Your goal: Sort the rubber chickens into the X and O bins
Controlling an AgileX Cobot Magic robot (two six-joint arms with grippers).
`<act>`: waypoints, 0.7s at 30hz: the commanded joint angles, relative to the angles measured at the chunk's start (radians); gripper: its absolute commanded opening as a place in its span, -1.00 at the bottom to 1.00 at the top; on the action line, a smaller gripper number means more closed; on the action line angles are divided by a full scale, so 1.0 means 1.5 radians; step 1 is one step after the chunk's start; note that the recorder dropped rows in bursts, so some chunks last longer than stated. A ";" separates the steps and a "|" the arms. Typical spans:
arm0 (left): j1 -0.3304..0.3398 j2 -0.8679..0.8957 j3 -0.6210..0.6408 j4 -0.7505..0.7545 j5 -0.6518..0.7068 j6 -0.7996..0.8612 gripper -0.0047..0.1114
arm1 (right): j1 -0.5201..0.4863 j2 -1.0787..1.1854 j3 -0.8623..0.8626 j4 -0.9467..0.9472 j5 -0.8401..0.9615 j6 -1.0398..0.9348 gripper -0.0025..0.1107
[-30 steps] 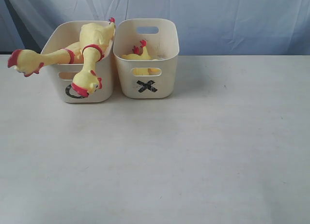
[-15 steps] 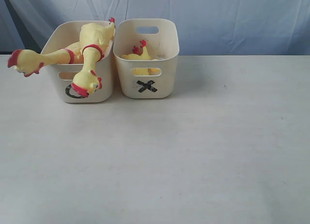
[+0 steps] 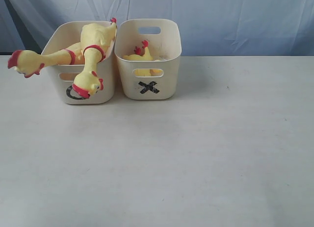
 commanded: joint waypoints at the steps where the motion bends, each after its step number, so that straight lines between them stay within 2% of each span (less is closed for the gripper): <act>1: -0.004 -0.004 0.003 0.004 -0.006 -0.003 -0.92 | 0.010 -0.004 0.001 0.000 -0.003 -0.001 -0.96; 21: -0.004 -0.004 0.003 0.003 -0.009 -0.003 -0.92 | 0.010 -0.004 0.001 0.000 -0.001 0.000 -0.96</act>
